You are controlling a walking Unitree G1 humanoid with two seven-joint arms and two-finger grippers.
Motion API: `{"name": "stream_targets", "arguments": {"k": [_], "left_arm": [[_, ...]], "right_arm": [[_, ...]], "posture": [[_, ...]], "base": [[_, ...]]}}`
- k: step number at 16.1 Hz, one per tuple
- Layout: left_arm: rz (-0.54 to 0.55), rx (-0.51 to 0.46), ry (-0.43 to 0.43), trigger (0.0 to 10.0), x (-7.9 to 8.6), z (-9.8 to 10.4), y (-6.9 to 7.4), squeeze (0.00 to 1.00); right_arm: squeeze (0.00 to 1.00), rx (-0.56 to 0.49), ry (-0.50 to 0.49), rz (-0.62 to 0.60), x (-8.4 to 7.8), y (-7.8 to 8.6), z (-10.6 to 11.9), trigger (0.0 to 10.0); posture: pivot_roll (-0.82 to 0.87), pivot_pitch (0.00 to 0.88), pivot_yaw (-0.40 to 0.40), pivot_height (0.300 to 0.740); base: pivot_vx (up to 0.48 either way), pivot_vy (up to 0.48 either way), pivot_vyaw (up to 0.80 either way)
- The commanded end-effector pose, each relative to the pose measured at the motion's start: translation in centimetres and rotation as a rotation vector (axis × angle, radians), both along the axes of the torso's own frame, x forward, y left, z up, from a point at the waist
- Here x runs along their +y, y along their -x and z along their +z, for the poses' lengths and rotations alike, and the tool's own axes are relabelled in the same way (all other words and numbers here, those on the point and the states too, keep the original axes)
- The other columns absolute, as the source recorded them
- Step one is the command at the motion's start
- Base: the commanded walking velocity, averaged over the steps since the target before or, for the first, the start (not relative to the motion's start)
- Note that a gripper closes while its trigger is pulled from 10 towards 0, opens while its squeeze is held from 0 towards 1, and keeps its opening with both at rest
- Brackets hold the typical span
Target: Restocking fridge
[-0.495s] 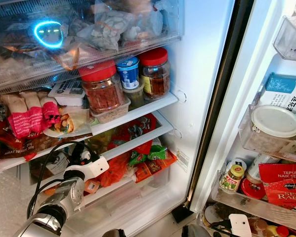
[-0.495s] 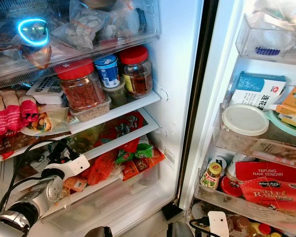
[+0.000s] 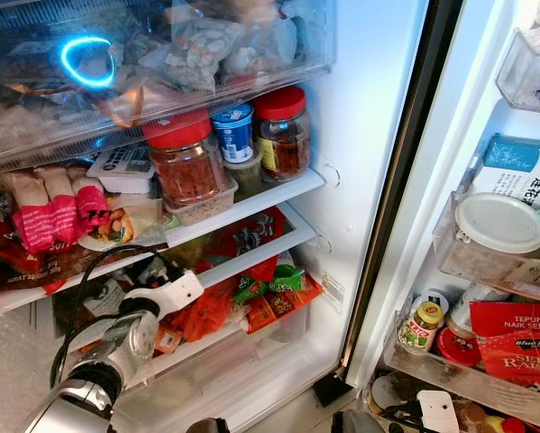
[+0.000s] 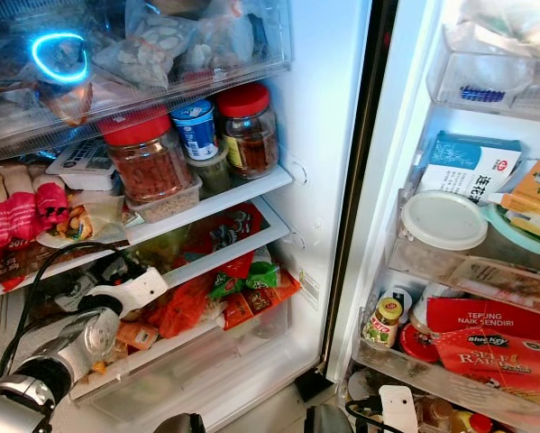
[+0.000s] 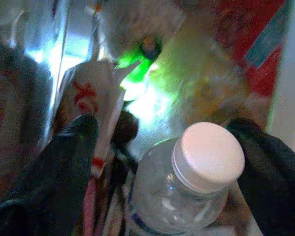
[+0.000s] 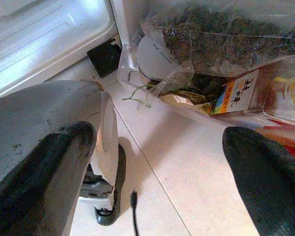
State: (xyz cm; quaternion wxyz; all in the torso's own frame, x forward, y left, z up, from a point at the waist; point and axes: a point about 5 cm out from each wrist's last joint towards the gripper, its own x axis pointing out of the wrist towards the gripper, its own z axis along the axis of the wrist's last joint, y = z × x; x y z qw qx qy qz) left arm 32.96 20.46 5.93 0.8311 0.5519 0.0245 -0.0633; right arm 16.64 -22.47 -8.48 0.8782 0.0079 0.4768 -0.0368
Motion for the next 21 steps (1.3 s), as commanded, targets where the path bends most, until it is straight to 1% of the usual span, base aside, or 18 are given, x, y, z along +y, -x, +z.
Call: {"name": "stream_targets", "arguments": {"k": [1,2,3,4,9,10,12,13,17,18,19,20,21], "left_arm": [[-0.09,0.018,-0.026,10.0,-1.0,0.3,-0.3,1.0],[-0.107,0.021,-0.05,10.0,-1.1,0.3,-0.3,1.0],[-0.116,0.042,-0.063,10.0,-1.2,0.2,-0.3,0.25],[-0.129,0.062,-0.069,10.0,-1.1,0.0,-0.2,0.0],[-0.136,0.065,-0.068,10.0,-1.1,0.0,-0.2,0.0],[-0.145,0.024,-0.022,10.0,-1.0,0.5,-0.1,0.0],[-0.148,-0.022,0.001,10.0,-1.0,1.3,-0.4,0.0],[-0.152,-0.027,0.003,10.0,-1.1,1.4,-0.4,0.0],[-0.145,-0.042,0.075,10.0,-1.4,1.6,-0.4,0.0],[-0.135,-0.029,0.132,10.0,-1.5,1.5,-0.3,0.0],[-0.119,0.044,0.39,10.0,-2.4,0.4,0.7,0.0],[-0.118,0.069,0.482,10.0,-2.8,0.0,1.1,0.0],[-0.118,0.111,0.589,10.0,-3.3,-1.0,2.2,0.0]], "right_arm": [[0.0,0.038,-0.033,0.029,1.2,0.7,-0.5,10.0],[0.0,0.04,-0.033,0.03,1.2,0.7,-0.6,10.0],[0.0,0.041,-0.034,0.029,1.2,0.7,-0.6,10.0],[0.0,0.043,-0.038,0.028,1.2,0.7,-0.6,10.0],[0.0,0.043,-0.038,0.028,1.2,0.7,-0.6,10.0],[0.0,0.044,-0.038,0.028,1.1,0.7,-0.5,10.0],[0.0,0.044,-0.039,0.029,1.1,0.6,-0.5,10.0],[0.0,0.044,-0.039,0.028,1.1,0.6,-0.5,10.0],[0.0,0.042,-0.039,0.024,1.1,0.6,-0.5,10.0],[0.0,0.042,-0.039,0.023,1.1,0.6,-0.5,10.0],[0.0,0.042,-0.039,0.023,1.1,0.6,-0.5,10.0],[0.0,0.042,-0.039,0.023,1.1,0.6,-0.5,10.0],[0.0,0.043,-0.04,0.024,1.1,0.6,-0.5,10.0]], "posture": [[-0.18,0.0,0.062,0.616],[-0.18,0.0,0.062,0.616],[-0.17,0.0,0.06,0.616],[-0.17,0.0,0.058,0.616],[-0.17,0.0,0.058,0.616],[-0.16,0.0,0.052,0.616],[-0.16,0.0,0.053,0.616],[-0.16,0.0,0.053,0.616],[-0.16,0.0,0.054,0.616],[-0.16,0.0,0.057,0.616],[-0.16,0.0,0.058,0.616],[-0.16,0.0,0.058,0.616],[-0.17,0.0,0.062,0.616]], "base": [[0.0,0.0,0.0],[0.0,0.0,0.0],[0.0,0.0,0.0],[0.0,0.0,0.0],[0.0,0.0,0.0],[0.0,0.0,0.0],[0.0,0.0,0.0],[0.0,0.0,0.0],[0.0,0.0,0.0],[0.0,0.0,0.0],[0.0,0.0,0.0],[0.0,0.0,0.0],[0.0,0.0,0.0]]}}
